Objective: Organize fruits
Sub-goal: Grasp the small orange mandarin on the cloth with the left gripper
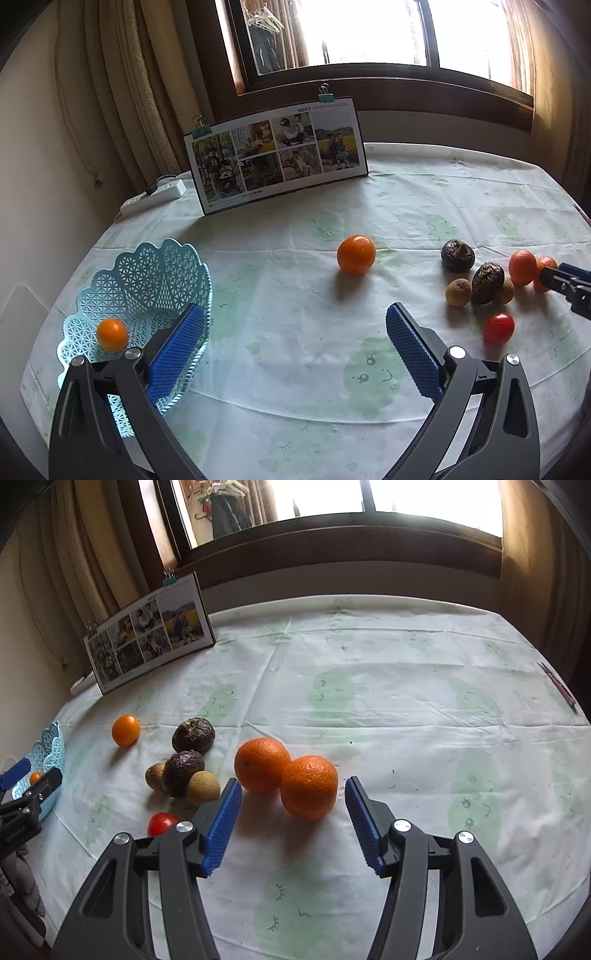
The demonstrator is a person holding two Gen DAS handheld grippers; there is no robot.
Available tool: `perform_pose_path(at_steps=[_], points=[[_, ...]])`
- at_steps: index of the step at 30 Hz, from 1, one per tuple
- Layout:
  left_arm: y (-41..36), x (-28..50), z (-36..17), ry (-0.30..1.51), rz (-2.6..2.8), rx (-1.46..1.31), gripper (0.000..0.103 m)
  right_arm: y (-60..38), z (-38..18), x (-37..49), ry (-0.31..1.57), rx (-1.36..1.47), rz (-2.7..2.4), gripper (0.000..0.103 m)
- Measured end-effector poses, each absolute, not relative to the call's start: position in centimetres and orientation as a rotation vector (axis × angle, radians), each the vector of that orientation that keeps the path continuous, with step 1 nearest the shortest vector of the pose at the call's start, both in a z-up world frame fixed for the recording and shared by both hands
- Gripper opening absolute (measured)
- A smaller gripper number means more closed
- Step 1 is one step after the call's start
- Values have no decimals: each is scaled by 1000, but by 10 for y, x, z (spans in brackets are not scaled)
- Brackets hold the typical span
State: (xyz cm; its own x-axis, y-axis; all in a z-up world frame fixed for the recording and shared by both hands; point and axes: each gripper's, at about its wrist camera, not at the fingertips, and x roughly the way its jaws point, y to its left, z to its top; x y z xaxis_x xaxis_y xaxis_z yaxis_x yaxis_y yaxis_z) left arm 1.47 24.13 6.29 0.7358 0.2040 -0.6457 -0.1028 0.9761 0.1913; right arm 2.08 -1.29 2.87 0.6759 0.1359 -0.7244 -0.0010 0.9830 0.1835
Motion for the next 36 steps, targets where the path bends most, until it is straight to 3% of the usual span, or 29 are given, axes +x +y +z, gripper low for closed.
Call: perform_pose_path(at_steps=[8, 10, 17, 32, 35, 36], points=[[244, 39, 55, 758, 163, 117, 100, -17, 23, 27, 826, 183, 84, 47], [242, 49, 54, 764, 152, 110, 100, -19, 23, 26, 824, 188, 73, 36], [226, 80, 47, 776, 108, 124, 100, -27, 20, 29, 831, 237, 96, 35], [223, 126, 16, 889, -9, 47, 56, -25, 16, 38, 843, 259, 121, 37], [228, 130, 11, 910, -25, 9, 52, -25, 15, 40, 844, 261, 116, 38], [229, 131, 11, 906, -26, 2, 46, -26, 15, 41, 844, 263, 112, 40]])
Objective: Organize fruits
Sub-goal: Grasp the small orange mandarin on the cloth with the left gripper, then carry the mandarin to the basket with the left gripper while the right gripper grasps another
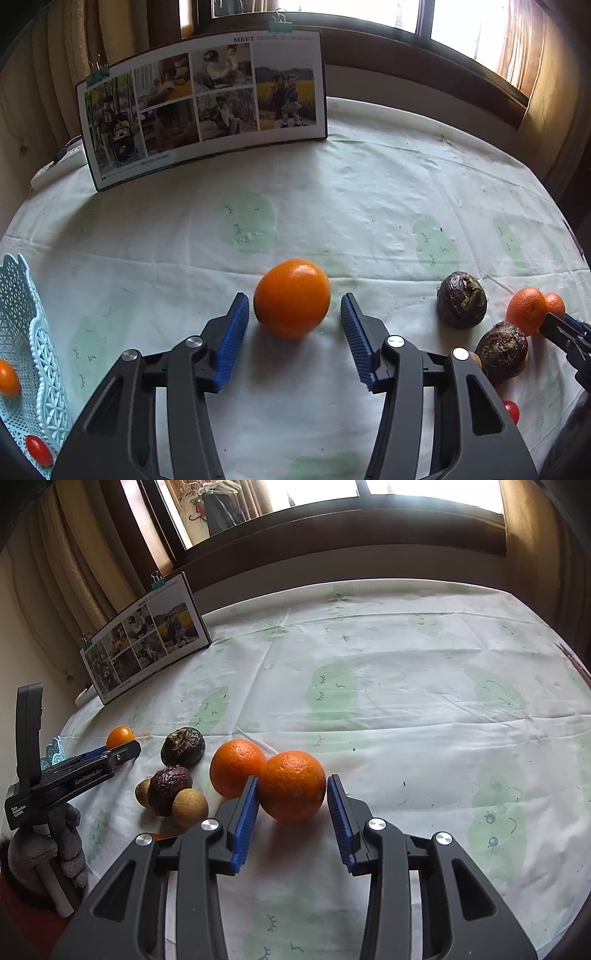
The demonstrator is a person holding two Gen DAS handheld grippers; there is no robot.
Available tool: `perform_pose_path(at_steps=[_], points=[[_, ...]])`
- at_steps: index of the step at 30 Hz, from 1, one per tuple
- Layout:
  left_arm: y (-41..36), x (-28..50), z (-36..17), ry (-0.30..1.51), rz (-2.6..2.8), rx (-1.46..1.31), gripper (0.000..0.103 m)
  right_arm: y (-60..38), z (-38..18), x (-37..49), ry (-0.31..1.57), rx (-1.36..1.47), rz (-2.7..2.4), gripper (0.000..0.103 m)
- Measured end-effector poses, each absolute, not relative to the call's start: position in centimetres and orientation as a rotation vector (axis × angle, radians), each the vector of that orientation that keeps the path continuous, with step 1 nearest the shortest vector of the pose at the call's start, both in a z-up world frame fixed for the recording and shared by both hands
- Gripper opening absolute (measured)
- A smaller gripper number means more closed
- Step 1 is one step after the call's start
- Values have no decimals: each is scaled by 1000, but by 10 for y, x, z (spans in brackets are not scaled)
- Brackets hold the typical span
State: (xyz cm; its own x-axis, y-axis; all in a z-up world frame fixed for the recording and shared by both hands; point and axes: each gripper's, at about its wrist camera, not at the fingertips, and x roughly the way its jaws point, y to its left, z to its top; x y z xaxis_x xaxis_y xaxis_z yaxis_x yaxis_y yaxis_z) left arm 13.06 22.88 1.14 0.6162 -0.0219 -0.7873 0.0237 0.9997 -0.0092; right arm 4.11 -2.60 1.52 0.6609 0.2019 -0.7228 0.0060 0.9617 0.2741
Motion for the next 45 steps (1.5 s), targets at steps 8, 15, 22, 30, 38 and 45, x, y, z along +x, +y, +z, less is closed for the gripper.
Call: perform_pose_path(at_steps=[8, 15, 22, 30, 38, 45], points=[[232, 128, 11, 895, -39, -25, 40, -28, 15, 45, 846, 284, 111, 41], [225, 116, 21, 851, -11, 25, 40, -29, 15, 44, 842, 286, 125, 37], [222, 96, 38, 789, 26, 61, 40, -34, 24, 39, 806, 306, 117, 37], [235, 72, 53, 748, 71, 47, 40, -29, 31, 32, 781, 296, 117, 37], [264, 49, 68, 701, 152, 20, 40, -18, 36, 27, 772, 295, 130, 37], [309, 27, 78, 665, 267, -12, 40, 3, 47, 21, 754, 287, 162, 37]])
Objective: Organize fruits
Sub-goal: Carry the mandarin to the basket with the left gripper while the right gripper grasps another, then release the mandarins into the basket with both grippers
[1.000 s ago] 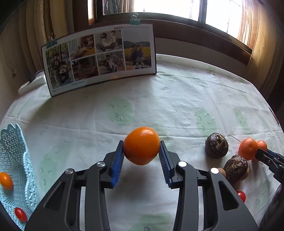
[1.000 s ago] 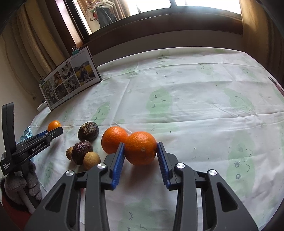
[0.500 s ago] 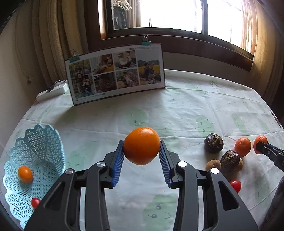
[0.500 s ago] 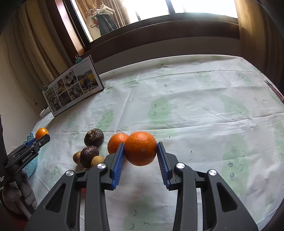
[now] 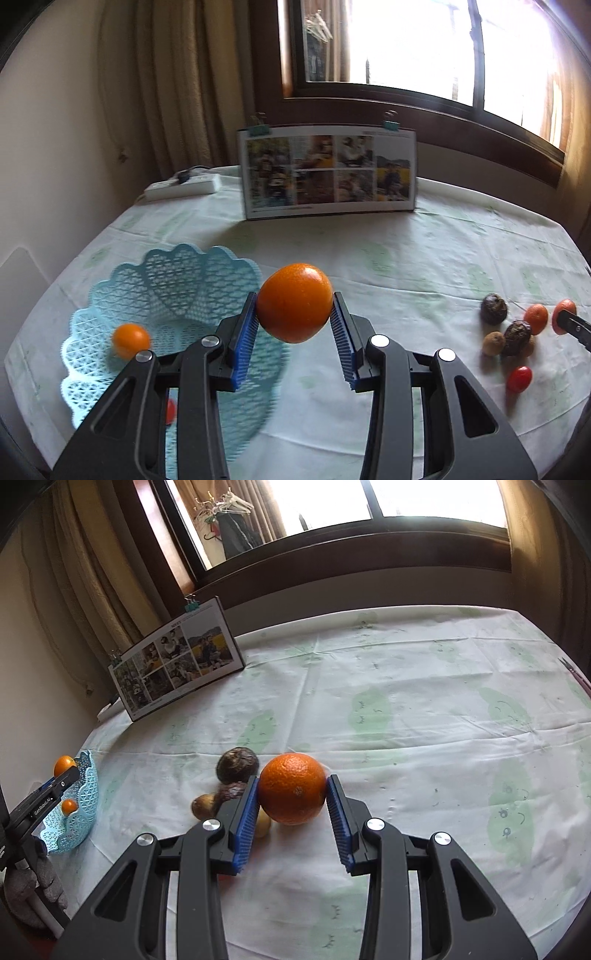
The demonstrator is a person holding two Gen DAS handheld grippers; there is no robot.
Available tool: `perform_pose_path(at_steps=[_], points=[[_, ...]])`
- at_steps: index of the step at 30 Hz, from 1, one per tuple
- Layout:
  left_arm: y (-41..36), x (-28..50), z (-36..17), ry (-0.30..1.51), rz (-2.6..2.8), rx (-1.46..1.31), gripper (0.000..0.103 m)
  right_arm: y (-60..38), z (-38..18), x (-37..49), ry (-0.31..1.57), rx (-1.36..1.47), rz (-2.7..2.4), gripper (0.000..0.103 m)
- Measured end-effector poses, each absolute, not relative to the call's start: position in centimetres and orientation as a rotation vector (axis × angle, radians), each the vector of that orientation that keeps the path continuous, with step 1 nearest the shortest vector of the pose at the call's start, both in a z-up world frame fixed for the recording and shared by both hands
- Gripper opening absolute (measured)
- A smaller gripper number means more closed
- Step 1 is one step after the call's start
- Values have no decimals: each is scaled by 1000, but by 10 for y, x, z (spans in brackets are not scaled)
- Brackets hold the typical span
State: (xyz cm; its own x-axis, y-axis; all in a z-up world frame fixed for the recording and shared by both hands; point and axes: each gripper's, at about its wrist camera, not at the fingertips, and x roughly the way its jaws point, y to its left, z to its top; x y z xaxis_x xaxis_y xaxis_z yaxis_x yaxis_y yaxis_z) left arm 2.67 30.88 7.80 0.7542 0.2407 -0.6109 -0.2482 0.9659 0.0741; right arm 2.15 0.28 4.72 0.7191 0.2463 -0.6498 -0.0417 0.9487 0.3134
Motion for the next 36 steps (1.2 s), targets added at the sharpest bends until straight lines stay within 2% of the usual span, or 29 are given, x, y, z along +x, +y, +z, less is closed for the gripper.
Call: perform_pose_path(at_steps=[11, 13, 14, 15, 26, 30, 36], points=[[378, 0, 71, 675, 405, -78, 42, 55, 67, 17, 734, 227, 241, 37], [386, -5, 72, 667, 418, -87, 60, 65, 69, 17, 733, 218, 259, 37], [390, -8, 73, 659, 427, -94, 77, 72, 71, 17, 732, 211, 272, 37], [394, -12, 75, 640, 444, -97, 81, 78, 72, 16, 731, 205, 282, 37], [425, -41, 81, 598, 518, -109, 82, 175, 91, 10, 711, 107, 483, 37], [437, -54, 80, 587, 541, -117, 91, 217, 94, 7, 713, 78, 569, 37], [453, -70, 81, 569, 577, -134, 92, 274, 89, 7, 733, 34, 667, 37]])
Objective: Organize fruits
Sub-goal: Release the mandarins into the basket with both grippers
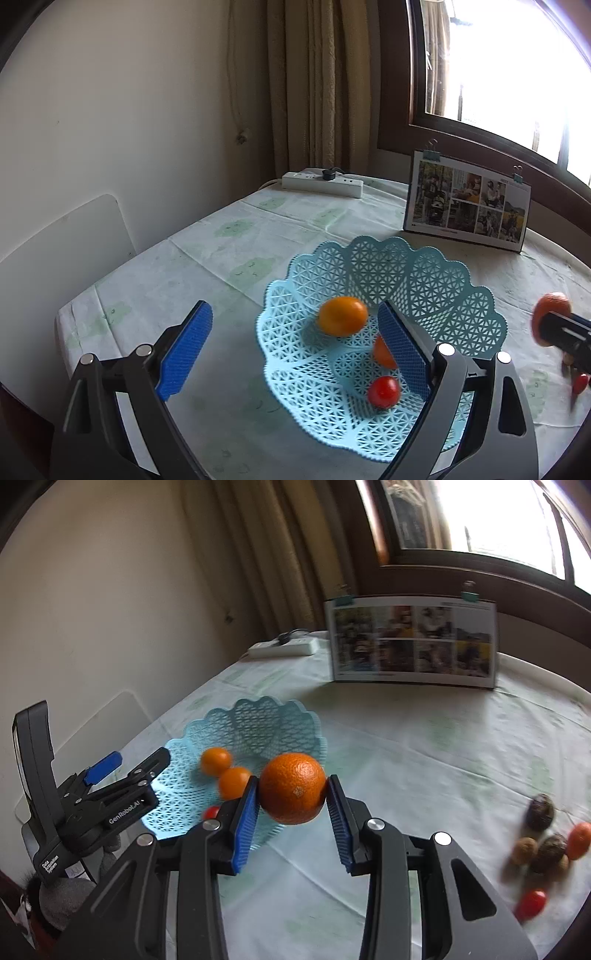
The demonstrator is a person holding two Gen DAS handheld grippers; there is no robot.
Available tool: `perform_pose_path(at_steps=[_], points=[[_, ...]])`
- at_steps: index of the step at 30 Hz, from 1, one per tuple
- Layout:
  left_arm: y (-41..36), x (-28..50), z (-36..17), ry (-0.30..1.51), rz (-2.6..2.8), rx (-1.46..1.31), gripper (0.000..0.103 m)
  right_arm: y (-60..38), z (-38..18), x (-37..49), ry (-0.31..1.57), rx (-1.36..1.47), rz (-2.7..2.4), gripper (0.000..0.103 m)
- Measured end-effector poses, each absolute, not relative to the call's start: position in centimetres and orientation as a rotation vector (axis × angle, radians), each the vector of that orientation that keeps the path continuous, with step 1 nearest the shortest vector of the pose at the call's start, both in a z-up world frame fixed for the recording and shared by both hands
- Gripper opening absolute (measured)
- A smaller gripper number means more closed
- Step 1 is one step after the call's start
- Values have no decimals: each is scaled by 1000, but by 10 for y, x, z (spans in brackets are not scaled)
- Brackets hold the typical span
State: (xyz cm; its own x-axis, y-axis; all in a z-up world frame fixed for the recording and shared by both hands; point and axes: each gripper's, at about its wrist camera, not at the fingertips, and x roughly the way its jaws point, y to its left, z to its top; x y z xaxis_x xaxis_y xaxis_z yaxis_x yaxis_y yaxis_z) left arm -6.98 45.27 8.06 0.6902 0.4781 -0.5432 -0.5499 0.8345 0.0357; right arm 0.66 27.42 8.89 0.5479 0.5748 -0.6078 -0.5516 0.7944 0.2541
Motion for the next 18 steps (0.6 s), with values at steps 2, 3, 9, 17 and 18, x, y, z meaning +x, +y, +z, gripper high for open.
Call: perform_pose_path(at_steps=[2, 3, 9, 17, 18], points=[[457, -73, 81, 566, 584, -139, 92, 290, 87, 6, 738, 18, 687, 37], [459, -74, 80, 565, 588, -143, 93, 297, 85, 7, 747, 13, 698, 37], [469, -78, 79, 564, 594, -170, 99, 320, 75, 8, 780, 1, 719, 40], [463, -73, 80, 564, 576, -178, 100, 300, 77, 9, 769, 29, 685, 43], [461, -72, 80, 564, 571, -176, 100, 296, 76, 9, 771, 33, 679, 43]])
